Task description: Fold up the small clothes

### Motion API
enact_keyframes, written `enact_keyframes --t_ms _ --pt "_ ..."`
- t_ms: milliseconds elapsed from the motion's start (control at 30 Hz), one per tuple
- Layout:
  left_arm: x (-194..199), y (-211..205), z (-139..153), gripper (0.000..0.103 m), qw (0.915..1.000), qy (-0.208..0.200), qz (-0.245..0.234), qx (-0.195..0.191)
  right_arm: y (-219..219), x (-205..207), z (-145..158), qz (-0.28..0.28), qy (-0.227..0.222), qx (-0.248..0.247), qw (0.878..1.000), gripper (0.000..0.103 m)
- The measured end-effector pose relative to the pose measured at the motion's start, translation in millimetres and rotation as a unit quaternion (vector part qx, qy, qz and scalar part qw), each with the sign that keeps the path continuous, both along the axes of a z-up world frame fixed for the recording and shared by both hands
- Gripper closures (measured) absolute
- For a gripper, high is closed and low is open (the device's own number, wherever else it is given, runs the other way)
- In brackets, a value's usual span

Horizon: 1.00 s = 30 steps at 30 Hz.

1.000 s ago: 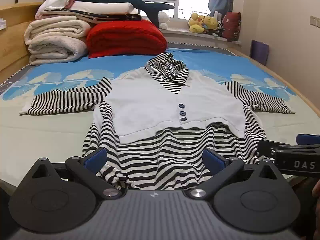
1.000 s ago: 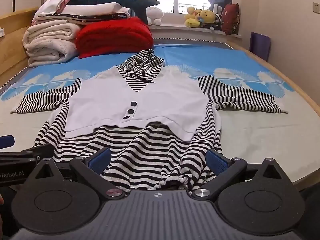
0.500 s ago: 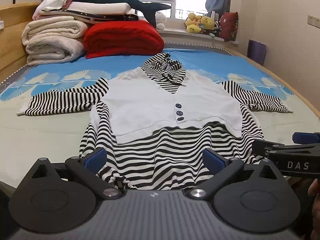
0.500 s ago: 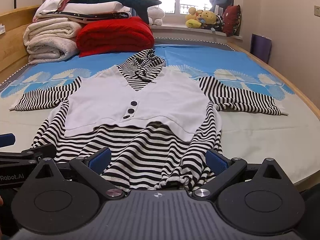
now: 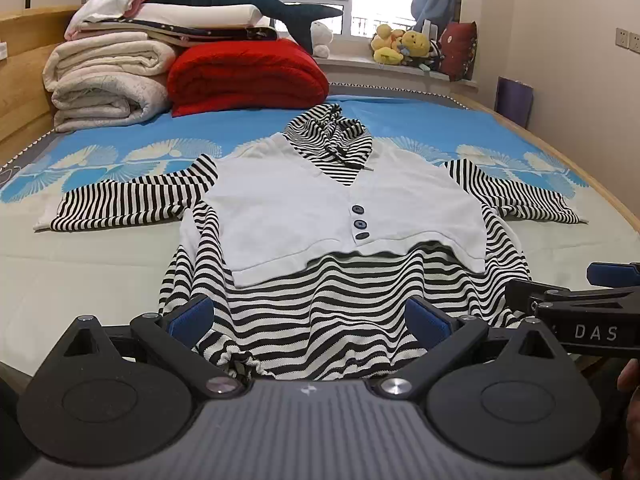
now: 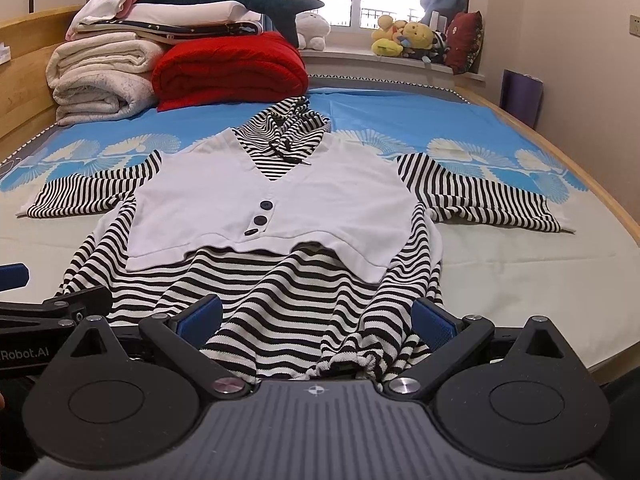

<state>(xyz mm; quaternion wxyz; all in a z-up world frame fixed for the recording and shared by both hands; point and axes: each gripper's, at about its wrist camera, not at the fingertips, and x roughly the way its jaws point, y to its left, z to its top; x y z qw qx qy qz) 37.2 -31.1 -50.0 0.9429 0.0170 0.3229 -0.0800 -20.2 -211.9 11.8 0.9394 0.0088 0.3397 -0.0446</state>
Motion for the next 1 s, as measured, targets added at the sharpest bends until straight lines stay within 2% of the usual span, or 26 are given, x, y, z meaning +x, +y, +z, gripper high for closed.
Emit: enact_keyframes --t_ms 600,700,800,867,933,1000 --pt "-1 -3 0 0.001 1.0000 -0.005 -0.003 0.001 1 0 -1 -0.001 -0.002 -0.001 1.000 0.003" --pt "0 1 4 0.001 0.9999 -0.010 0.002 0.005 -3 1 0 -0.008 -0.004 0.008 1.000 0.006" --pt "15 11 16 0.001 1.0000 0.001 -0.001 0.005 -19 6 6 -0.020 -0.006 0.040 0.999 0.027" --pt "29 21 28 0.001 0.9998 -0.005 -0.008 0.015 -40 16 17 -0.027 -0.011 0.068 0.997 0.049" --pt "49 32 36 0.001 0.9991 -0.014 -0.017 0.035 -63 31 31 -0.025 -0.026 0.073 0.997 0.052" --pt "73 44 35 0.001 0.9984 0.000 -0.028 0.048 -81 49 36 -0.022 -0.023 0.065 0.997 0.050"
